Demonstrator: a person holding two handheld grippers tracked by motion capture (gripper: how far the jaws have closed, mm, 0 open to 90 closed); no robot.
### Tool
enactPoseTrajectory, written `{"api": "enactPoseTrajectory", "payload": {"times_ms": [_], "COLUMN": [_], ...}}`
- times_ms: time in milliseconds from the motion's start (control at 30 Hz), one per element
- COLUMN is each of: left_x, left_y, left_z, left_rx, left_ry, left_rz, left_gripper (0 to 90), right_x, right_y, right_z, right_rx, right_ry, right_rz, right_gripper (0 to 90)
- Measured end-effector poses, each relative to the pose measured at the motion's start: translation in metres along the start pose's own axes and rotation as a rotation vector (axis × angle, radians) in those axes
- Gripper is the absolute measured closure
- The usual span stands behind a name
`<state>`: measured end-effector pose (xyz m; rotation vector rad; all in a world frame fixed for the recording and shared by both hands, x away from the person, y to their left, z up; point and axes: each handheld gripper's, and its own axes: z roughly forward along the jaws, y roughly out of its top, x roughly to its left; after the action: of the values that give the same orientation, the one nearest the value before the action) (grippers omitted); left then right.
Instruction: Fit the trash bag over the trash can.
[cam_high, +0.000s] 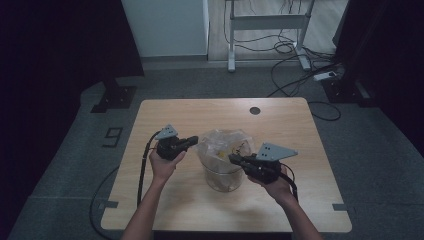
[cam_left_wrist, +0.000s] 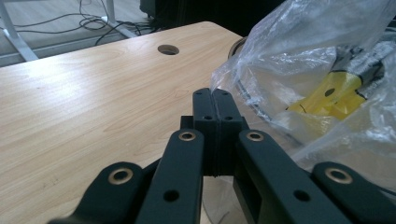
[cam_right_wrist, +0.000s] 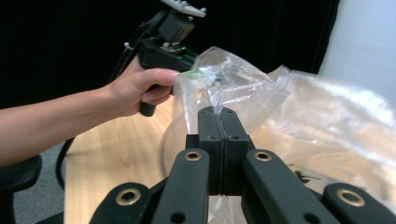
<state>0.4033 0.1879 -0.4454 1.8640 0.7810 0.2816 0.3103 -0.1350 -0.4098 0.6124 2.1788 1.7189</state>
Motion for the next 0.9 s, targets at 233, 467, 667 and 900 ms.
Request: {"api": "enactPoseTrajectory", "payload": {"times_ms": [233, 467, 667, 900], "left_x": [0.000, 0.001, 0.002, 0.003], "left_y": [-0.001, -0.002, -0.002, -0.002], "left_z": [0.000, -0.001, -0.001, 0.001], "left_rx": [-0.002, -0.005, -0.004, 0.008], "left_ry": [-0.001, -0.004, -0.005, -0.002], "left_rz": [-0.002, -0.008, -0.011, -0.015], "left_gripper": [89.9, 89.9, 89.9, 90.0], "right_x": [0.013, 0.032, 0.041, 0.048], "right_y": [-0.014, -0.020, -0.028, -0.041], "right_z": [0.000, 0.007, 0.009, 0.010], "right_rx": [-0.016, 0.012, 0.016, 0.053], "right_ry": [0.018, 0.044, 0.075, 0.069], "right_rz": [-0.020, -0.058, -0.061, -0.085], "right_gripper": [89.3, 89.3, 89.3, 89.3]}}
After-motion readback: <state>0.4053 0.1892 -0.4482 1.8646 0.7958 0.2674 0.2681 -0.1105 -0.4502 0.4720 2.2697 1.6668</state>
